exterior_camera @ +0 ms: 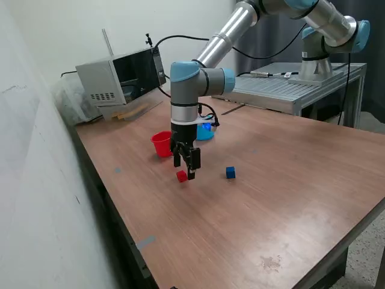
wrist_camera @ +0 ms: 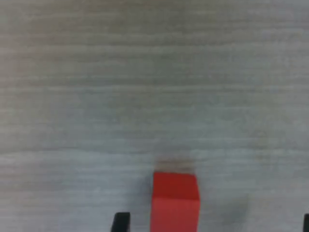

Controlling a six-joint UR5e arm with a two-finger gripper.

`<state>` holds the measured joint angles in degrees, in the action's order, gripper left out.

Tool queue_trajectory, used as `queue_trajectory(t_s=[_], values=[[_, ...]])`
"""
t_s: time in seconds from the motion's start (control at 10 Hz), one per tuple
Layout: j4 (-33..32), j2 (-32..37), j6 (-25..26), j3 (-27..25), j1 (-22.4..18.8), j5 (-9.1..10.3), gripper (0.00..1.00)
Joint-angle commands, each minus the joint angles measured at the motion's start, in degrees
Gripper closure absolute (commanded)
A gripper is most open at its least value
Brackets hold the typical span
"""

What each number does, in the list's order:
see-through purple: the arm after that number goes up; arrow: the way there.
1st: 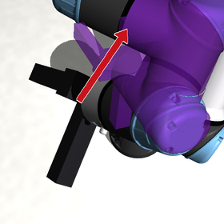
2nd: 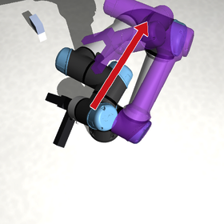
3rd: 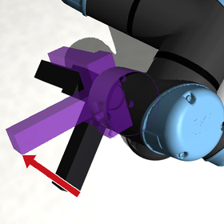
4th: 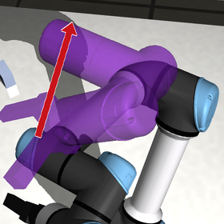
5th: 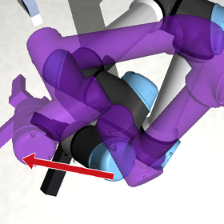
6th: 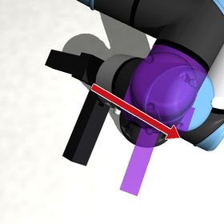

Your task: Place red objects in the red bin, and blue objects in the blue bin.

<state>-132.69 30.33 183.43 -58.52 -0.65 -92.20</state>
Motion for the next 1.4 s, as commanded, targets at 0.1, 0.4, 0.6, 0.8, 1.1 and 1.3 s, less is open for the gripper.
queue_trajectory(t_s=[0.1,0.4,0.6,0.8,1.1,1.3], values=[[-0.2,-0.2,0.0,0.1,0.6,0.00,0.00],[-0.2,-1.1,-0.1,0.1,0.6,0.00,0.00],[-0.2,-1.4,-0.1,0.2,0.6,-0.09,1.00],[-0.2,-1.7,-0.1,1.0,1.2,-0.18,1.00],[-0.2,-1.8,-0.1,1.5,2.6,-0.18,1.00],[0.2,-1.2,-1.7,0.7,2.8,-0.61,1.00]])
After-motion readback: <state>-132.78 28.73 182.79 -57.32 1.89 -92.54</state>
